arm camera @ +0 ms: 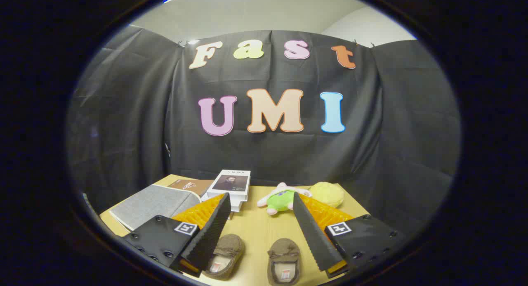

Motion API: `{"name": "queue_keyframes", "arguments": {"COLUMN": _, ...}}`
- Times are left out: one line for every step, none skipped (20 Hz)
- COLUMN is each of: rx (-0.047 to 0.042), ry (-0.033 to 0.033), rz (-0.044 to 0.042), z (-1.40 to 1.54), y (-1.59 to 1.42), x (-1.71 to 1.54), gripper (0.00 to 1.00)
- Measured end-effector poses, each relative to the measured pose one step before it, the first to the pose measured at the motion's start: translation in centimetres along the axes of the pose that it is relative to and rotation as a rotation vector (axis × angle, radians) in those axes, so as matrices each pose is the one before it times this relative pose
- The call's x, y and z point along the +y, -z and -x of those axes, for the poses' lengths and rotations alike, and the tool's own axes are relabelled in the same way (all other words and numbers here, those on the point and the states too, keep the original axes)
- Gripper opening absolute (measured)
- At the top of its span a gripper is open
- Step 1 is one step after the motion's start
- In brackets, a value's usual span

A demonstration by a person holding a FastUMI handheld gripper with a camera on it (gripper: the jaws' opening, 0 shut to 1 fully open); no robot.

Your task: Open the storage box then place both shoes into the box .Put the left shoe in first, then the right shoe, with the right side of both shoes facing outward in a uniform manner.

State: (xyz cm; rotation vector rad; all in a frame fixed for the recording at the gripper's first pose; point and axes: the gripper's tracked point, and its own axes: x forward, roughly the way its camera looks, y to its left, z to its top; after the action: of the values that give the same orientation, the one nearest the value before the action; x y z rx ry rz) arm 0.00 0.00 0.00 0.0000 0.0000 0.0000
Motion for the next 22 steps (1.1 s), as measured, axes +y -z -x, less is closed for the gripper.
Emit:
{"name": "queue_keyframes", "arguments": {"rx": 0.00220, "ry": -0.00233, "rz": 0.00235, "z": 0.068, "y": 0.071, "x": 0.024, "gripper": 0.98}}
{"name": "queue_keyframes", "arguments": {"rx": 0.00253, "ry": -0.00362, "rz": 0.00403, "z": 0.101, "y": 0.196, "x": 0.024, "gripper": 0.98}}
{"name": "queue_keyframes", "arguments": {"rx": 0.00124, "ry": -0.00246, "rz": 0.00300, "z": 0.195, "y": 0.066, "x": 0.041, "gripper": 0.98}}
{"name": "queue_keyframes", "arguments": {"rx": 0.00162, "ry": -0.00429, "rz": -0.00052, "z": 0.195, "y": 0.182, "x": -0.042, "gripper": 0.98}}
{"name": "queue_keyframes", "arguments": {"rx": 0.00006, "ry": -0.00306, "rz": -0.00255, "z": 0.269, "y": 0.075, "x": 0.032, "gripper": 0.98}}
{"name": "queue_keyframes", "arguments": {"rx": -0.00505, "ry": -0.00311, "rz": -0.00392, "z": 0.328, "y": 0.008, "x": -0.038, "gripper": 0.98}}
{"name": "queue_keyframes", "arguments": {"rx": -0.00475, "ry": -0.00303, "rz": -0.00385, "z": 0.255, "y": -0.055, "x": 0.004, "gripper": 0.98}}
{"name": "queue_keyframes", "arguments": {"rx": -0.00529, "ry": -0.00212, "rz": -0.00529, "z": 0.227, "y": -0.010, "x": 0.051, "gripper": 0.98}}
{"name": "queue_keyframes", "arguments": {"rx": -0.00248, "ry": -0.00325, "rz": -0.00945, "z": 0.243, "y": -0.004, "x": 0.050, "gripper": 0.98}}
{"name": "queue_keyframes", "arguments": {"rx": 0.00134, "ry": -0.00592, "rz": -0.01326, "z": 0.327, "y": 0.163, "x": 0.106, "gripper": 0.98}}
{"name": "queue_keyframes", "arguments": {"rx": 0.00172, "ry": -0.00461, "rz": -0.01439, "z": 0.265, "y": 0.103, "x": 0.267, "gripper": 0.98}}
{"name": "queue_keyframes", "arguments": {"rx": 0.00041, "ry": -0.00284, "rz": -0.01199, "z": 0.243, "y": 0.035, "x": 0.170, "gripper": 0.98}}
{"name": "queue_keyframes", "arguments": {"rx": -0.00066, "ry": -0.00030, "rz": -0.00923, "z": 0.225, "y": -0.043, "x": 0.285, "gripper": 0.98}}
{"name": "queue_keyframes", "arguments": {"rx": 0.00061, "ry": 0.00080, "rz": -0.00827, "z": 0.173, "y": 0.227, "x": 0.244, "gripper": 0.98}}
{"name": "queue_keyframes", "arguments": {"rx": 0.00168, "ry": 0.00223, "rz": -0.00820, "z": 0.078, "y": 0.176, "x": 0.252, "gripper": 0.98}}
{"name": "queue_keyframes", "arguments": {"rx": -0.00025, "ry": 0.00454, "rz": -0.00939, "z": 0.063, "y": 0.253, "x": 0.270, "gripper": 0.98}}
{"name": "queue_keyframes", "arguments": {"rx": 0.00101, "ry": 0.00502, "rz": -0.01130, "z": 0.030, "y": 0.146, "x": 0.323, "gripper": 0.98}}
{"name": "queue_keyframes", "arguments": {"rx": 0.00221, "ry": 0.00461, "rz": -0.01527, "z": -0.085, "y": 0.322, "x": 0.440, "gripper": 0.97}}
{"name": "queue_keyframes", "arguments": {"rx": 0.00644, "ry": 0.00466, "rz": -0.02290, "z": 0.010, "y": 0.363, "x": 0.526, "gripper": 0.97}}
{"name": "queue_keyframes", "arguments": {"rx": 0.00962, "ry": -0.00306, "rz": -0.03354, "z": -0.024, "y": 0.556, "x": 0.769, "gripper": 0.97}}
{"name": "queue_keyframes", "arguments": {"rx": 0.01129, "ry": -0.01055, "rz": -0.04256, "z": -0.067, "y": 0.472, "x": 1.123, "gripper": 0.97}}
{"name": "queue_keyframes", "arguments": {"rx": 0.01386, "ry": -0.01431, "rz": -0.04809, "z": -0.063, "y": 0.751, "x": 1.208, "gripper": 0.98}}
